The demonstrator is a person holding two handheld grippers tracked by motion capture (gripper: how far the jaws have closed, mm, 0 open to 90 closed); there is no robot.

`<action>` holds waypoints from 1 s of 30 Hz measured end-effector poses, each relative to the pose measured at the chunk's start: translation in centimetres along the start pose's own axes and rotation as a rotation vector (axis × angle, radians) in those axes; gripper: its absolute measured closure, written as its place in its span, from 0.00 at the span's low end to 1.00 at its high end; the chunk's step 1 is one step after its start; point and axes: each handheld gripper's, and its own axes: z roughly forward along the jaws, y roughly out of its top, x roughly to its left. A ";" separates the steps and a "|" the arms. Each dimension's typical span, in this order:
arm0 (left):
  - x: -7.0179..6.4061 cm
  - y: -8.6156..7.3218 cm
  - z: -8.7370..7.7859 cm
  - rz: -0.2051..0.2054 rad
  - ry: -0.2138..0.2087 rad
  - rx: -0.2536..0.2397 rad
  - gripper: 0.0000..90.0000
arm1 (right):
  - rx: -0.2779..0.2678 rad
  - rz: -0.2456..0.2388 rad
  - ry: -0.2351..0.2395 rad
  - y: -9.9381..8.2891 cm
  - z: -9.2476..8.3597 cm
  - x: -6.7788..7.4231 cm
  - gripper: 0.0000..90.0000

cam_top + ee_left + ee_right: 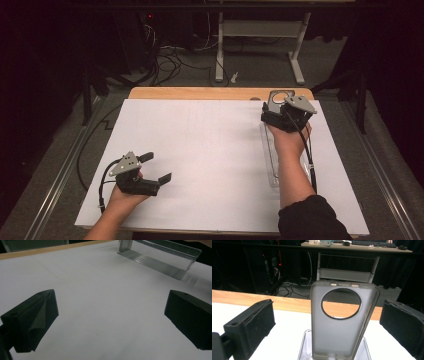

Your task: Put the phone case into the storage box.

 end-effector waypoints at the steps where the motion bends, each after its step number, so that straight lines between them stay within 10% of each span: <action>1: 0.0 0.0 0.1 0.001 0.000 0.001 0.00 | 0.006 0.005 0.006 -0.2 -0.3 -0.1 0.00; 30: -0.1 0.1 0.1 0.010 0.009 0.020 0.00 | -0.039 0.006 0.155 -0.8 -5.8 -1.2 0.00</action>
